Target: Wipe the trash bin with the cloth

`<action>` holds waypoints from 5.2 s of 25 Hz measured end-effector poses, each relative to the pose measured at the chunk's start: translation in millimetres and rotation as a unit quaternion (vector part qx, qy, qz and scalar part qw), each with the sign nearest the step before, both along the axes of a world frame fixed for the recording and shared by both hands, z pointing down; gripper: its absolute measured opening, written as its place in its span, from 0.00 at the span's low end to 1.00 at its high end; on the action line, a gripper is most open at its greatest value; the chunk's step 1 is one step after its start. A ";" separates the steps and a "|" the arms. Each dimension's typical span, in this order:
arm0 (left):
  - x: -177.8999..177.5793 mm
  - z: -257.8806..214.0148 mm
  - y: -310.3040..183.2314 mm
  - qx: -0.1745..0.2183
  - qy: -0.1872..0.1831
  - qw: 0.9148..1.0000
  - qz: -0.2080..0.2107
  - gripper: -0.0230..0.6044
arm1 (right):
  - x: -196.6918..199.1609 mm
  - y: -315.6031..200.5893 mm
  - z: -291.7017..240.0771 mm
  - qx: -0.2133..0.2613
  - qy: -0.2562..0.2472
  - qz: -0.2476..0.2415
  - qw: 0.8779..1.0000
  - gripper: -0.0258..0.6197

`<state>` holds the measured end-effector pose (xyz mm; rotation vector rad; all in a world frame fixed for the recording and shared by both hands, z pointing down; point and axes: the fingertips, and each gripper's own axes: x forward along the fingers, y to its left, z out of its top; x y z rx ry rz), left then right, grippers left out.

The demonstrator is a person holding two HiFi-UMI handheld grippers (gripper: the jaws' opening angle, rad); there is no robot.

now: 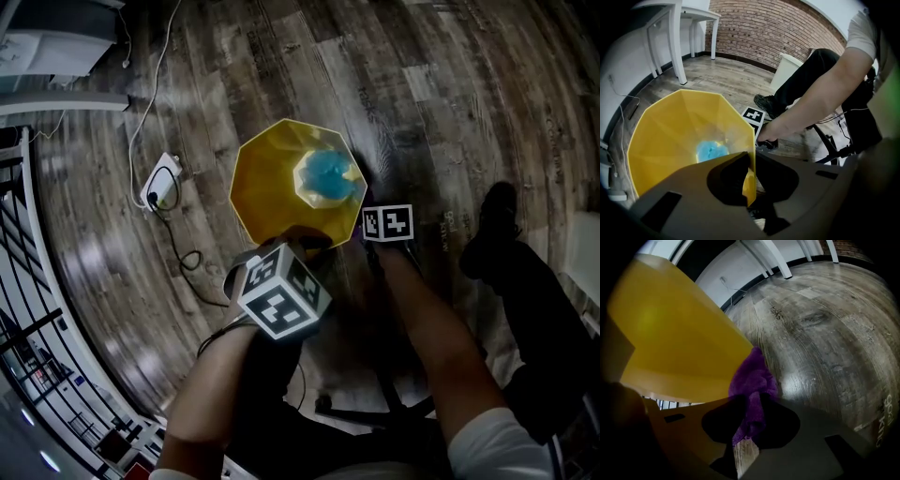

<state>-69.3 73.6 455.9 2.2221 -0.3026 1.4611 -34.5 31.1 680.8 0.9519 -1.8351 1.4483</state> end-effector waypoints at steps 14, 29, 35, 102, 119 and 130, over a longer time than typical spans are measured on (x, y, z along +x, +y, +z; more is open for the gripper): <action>0.0 2.7 -3.0 -0.010 0.001 0.999 -0.032 0.10 | 11.9 4.3 -4.3 -0.001 0.002 0.006 1.000 0.18; -5.4 -18.9 -7.3 0.046 0.002 0.998 0.031 0.28 | 51.6 27.7 -121.6 0.039 -0.071 0.104 0.991 0.18; -27.2 -14.0 -5.0 0.061 -0.039 0.995 0.062 0.29 | 47.7 43.0 -164.9 0.048 -0.104 0.131 0.985 0.18; -13.7 3.1 -1.6 0.042 -0.030 0.996 0.076 0.12 | -20.9 18.0 -26.1 -0.015 -0.054 0.041 0.998 0.18; -3.0 1.8 -11.7 0.040 -0.020 0.999 0.019 0.12 | -16.4 0.6 5.9 -0.023 -0.006 0.024 0.999 0.18; -45.2 -3.1 -5.0 0.086 -0.048 0.994 0.055 0.22 | 40.5 27.9 -72.5 0.010 -0.064 0.111 0.992 0.18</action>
